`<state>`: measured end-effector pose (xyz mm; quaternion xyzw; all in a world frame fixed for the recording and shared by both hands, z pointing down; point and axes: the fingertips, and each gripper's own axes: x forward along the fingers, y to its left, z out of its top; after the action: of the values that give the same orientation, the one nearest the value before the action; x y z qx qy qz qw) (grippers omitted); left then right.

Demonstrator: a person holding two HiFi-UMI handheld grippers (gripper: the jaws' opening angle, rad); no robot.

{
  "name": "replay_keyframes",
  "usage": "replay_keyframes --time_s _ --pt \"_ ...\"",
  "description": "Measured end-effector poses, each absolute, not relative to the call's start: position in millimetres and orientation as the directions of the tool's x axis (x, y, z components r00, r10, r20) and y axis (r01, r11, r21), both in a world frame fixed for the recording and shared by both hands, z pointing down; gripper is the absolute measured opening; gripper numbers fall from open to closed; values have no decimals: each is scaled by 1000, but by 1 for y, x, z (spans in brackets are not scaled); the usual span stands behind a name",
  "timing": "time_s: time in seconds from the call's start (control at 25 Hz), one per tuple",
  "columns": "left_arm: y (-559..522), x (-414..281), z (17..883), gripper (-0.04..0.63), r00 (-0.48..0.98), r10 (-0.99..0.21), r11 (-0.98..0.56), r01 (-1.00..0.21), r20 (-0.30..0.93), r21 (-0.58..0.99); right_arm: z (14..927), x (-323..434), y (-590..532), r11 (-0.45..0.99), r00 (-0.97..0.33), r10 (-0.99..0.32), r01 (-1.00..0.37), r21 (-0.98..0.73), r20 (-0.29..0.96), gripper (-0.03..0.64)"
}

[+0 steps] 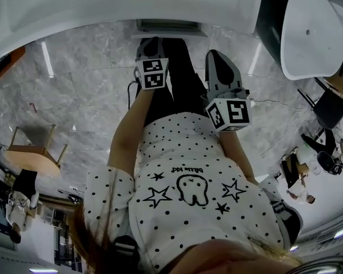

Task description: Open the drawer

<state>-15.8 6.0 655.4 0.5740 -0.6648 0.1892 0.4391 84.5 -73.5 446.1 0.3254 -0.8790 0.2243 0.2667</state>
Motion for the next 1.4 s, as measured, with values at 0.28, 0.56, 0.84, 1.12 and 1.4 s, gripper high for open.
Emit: replay_keyframes --time_s 0.28,0.56,0.84,1.12,1.4 --pt "-19 -19 600 5 56 -679 198 -946 732 257 426 88 -81 687 -647 -477 -697 -206 596 14" --pt "-28 -34 526 5 51 -778 153 -951 626 268 405 86 -79 707 -661 -486 -682 -187 572 14" --pt "-46 -54 480 5 31 -823 161 -944 567 286 384 87 -86 698 -658 -526 -696 -168 539 14" --pt "-66 -64 433 5 20 -867 145 -946 499 289 360 86 -102 698 -661 -574 -704 -133 484 14" --pt "-87 -74 409 5 10 -892 127 -954 451 273 346 84 -116 696 -658 -604 -711 -105 451 14"
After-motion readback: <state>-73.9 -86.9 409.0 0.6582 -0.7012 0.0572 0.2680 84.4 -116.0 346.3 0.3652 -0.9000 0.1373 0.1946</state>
